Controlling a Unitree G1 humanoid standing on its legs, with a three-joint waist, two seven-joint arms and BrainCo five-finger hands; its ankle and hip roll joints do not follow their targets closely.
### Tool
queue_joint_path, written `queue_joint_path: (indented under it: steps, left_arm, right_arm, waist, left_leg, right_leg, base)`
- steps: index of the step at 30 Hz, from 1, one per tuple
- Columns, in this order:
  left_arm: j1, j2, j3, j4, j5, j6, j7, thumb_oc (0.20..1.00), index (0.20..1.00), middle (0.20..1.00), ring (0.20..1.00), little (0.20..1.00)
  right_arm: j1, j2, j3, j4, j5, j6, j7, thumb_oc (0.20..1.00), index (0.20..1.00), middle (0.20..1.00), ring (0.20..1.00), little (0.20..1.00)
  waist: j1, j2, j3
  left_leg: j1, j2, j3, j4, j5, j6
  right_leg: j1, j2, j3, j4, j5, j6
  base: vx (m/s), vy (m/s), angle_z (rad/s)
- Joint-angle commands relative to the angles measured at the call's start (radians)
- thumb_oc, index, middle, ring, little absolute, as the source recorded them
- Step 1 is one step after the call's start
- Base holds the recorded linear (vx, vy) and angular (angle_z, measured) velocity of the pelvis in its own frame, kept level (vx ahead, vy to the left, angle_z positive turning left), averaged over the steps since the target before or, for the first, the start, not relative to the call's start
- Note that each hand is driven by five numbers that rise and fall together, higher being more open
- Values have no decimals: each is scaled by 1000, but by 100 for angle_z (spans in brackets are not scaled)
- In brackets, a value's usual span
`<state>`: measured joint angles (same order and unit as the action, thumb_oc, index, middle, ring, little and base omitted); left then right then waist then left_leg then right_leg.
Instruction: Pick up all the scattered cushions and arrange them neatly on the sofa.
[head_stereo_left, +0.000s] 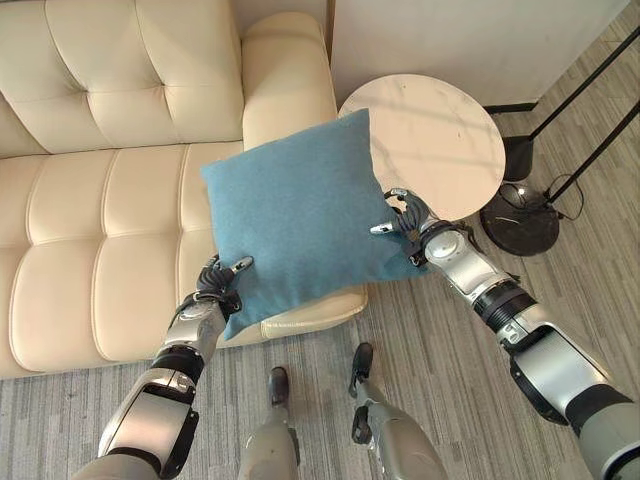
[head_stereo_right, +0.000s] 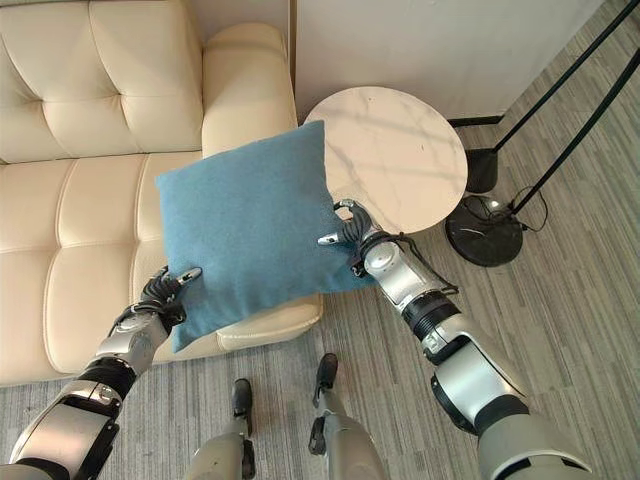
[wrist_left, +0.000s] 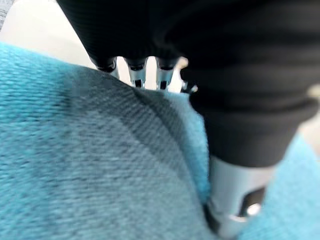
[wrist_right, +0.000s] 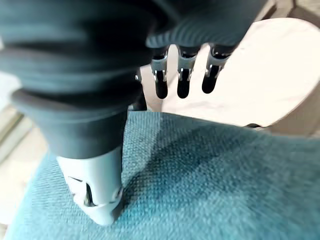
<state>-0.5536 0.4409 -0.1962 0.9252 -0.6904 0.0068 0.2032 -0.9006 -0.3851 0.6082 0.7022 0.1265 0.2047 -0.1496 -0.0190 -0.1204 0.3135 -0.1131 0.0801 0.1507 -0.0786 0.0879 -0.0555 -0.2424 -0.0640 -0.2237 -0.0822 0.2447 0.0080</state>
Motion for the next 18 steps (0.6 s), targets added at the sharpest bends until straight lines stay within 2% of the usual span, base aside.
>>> queue_joint_path:
  steps: [1, 8, 10, 13, 14, 18]
  left_arm:
    - [-36, 17, -45, -28, 12, -36, -4, 1000, 1000, 1000, 1000, 1000]
    - [-68, -75, -88, -23, -5, -39, 5, 1000, 1000, 1000, 1000, 1000]
    - [-82, -139, -121, -14, -17, -41, 21, 1000, 1000, 1000, 1000, 1000]
    - [-66, -207, -118, -48, -42, -55, 37, 1000, 1000, 1000, 1000, 1000]
    - [-67, -235, -116, -47, -49, -67, 46, 1000, 1000, 1000, 1000, 1000]
    - [-84, -249, -138, -90, -18, -97, 75, 1000, 1000, 1000, 1000, 1000]
  right_arm:
    - [0, 56, -29, 48, -11, -21, 0, 1000, 1000, 1000, 1000, 1000]
    - [77, 161, -19, 164, 7, -17, 4, 1000, 1000, 1000, 1000, 1000]
    - [129, 213, -22, 194, 34, -24, -11, 1000, 1000, 1000, 1000, 1000]
    - [243, 275, -90, 67, 229, -106, -56, 1000, 1000, 1000, 1000, 1000]
    - [273, 301, -100, 39, 319, -152, -56, 1000, 1000, 1000, 1000, 1000]
    - [275, 300, -94, 9, 349, -198, -78, 1000, 1000, 1000, 1000, 1000]
  waist:
    - [8, -18, -35]
    - [18, -21, -10]
    - [25, -20, 8]
    - [24, -15, 36]
    - [25, -10, 50]
    - [24, -2, 66]
  left_leg:
    - [-21, -2, 25, 33, -63, 6]
    - [-33, -5, 10, 33, -60, 7]
    - [-46, -6, 2, 36, -55, 6]
    - [-59, -6, 0, 37, -50, 6]
    - [-64, -4, 2, 41, -51, 4]
    - [-79, -1, 0, 43, -47, 0]
  right_leg:
    - [81, -66, 47, 47, -215, 122]
    - [75, -66, 39, 52, -216, 118]
    - [67, -68, 32, 58, -217, 116]
    - [49, -68, 35, 65, -215, 116]
    - [44, -69, 35, 68, -216, 116]
    - [31, -71, 29, 66, -213, 117]
  base:
    - [2, 0, -3]
    - [-8, -12, 2]
    - [-21, -33, 9]
    - [-24, -3, 11]
    - [-13, 4, 8]
    - [-5, -2, 2]
